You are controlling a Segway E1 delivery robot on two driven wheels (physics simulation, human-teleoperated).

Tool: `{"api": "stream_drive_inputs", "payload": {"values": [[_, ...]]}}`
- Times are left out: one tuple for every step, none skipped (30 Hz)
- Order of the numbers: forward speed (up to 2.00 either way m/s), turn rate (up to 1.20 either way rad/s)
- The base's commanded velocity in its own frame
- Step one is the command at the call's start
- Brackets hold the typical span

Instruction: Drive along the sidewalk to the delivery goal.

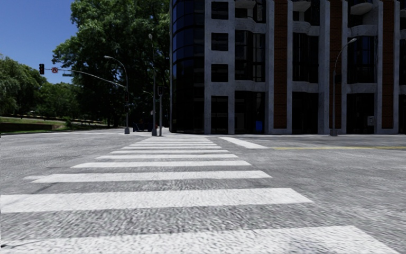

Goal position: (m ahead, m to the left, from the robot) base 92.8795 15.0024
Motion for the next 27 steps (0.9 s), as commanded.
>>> {"api": "stream_drive_inputs", "payload": {"values": [[2.0,0.3],[2.0,0.3],[2.0,0.3],[2.0,0.3],[2.0,0.3],[2.0,0.3],[2.0,0.32],[2.0,0.37],[2.0,0.37],[2.0,0.39],[2.0,0.39],[2.0,0.39],[2.0,0.39],[2.0,0.39],[2.0,0.39],[2.0,0.39],[2.0,0.39],[2.0,0.39],[2.0,0.37],[2.0,0.21],[2.0,0.06],[2.0,0.06],[2.0,0.0],[2.0,0.0],[2.0,0.0],[2.0,0.0],[2.0,0.0]]}}
